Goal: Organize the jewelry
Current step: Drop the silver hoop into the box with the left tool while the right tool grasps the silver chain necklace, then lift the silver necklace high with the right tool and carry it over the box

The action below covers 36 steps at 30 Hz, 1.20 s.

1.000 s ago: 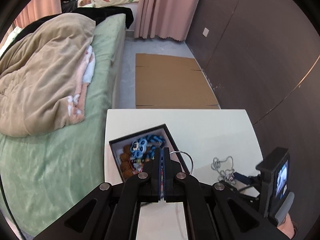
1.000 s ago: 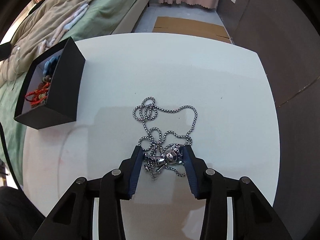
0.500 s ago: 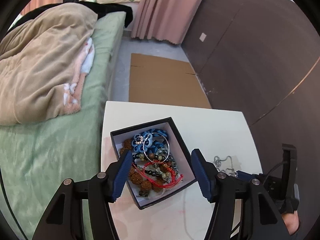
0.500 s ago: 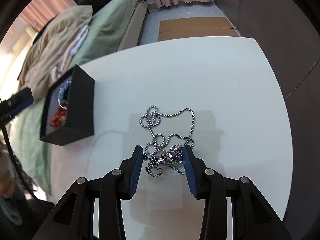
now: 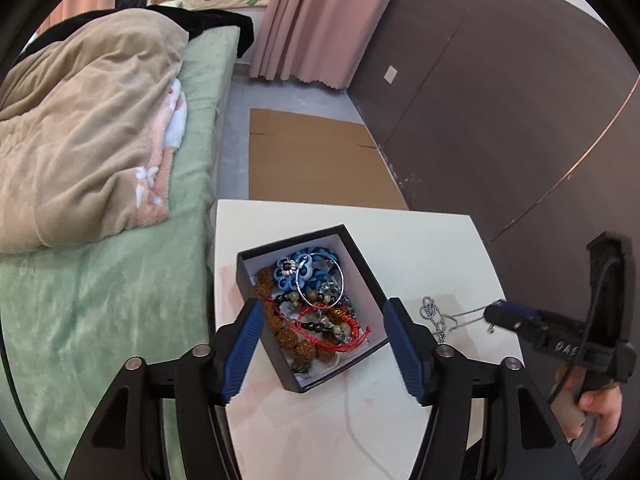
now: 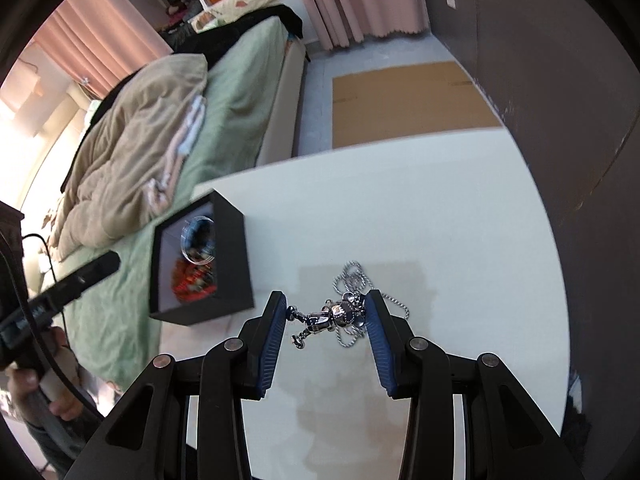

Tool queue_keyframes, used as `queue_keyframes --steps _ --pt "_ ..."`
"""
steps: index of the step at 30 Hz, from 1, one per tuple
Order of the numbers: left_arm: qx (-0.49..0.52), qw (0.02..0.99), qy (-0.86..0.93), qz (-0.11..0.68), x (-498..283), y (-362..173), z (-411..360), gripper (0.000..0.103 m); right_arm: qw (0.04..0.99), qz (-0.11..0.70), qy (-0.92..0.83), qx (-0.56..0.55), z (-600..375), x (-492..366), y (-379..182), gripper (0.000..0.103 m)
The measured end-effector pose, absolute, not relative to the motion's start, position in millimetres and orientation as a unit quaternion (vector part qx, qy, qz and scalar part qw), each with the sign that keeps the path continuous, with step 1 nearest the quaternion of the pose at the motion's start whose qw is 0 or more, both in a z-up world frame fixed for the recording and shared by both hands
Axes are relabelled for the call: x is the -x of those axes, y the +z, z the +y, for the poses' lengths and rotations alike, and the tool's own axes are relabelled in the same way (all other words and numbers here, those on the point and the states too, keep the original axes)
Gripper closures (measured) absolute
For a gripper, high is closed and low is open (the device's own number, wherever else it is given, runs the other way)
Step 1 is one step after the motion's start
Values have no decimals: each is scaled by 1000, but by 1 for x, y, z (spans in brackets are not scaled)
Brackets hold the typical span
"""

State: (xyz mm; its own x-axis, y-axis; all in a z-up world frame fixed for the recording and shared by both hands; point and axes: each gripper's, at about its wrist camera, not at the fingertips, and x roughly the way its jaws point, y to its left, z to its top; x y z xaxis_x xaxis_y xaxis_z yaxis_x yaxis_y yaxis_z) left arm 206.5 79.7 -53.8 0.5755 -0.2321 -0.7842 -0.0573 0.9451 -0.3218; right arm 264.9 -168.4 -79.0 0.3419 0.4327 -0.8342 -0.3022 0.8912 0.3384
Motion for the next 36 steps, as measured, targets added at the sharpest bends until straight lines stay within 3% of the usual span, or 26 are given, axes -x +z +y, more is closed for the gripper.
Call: queue_keyframes --steps 2,7,36 --pt "159 879 -49 448 -202 -49 84 22 822 519 227 -60 -165 -264 -65 62" --pt "168 887 -52 427 -193 -36 93 15 841 489 226 -51 -162 -260 -19 62" --pt "177 904 -54 385 -168 -8 125 15 908 336 250 30 -85 -215 207 62"
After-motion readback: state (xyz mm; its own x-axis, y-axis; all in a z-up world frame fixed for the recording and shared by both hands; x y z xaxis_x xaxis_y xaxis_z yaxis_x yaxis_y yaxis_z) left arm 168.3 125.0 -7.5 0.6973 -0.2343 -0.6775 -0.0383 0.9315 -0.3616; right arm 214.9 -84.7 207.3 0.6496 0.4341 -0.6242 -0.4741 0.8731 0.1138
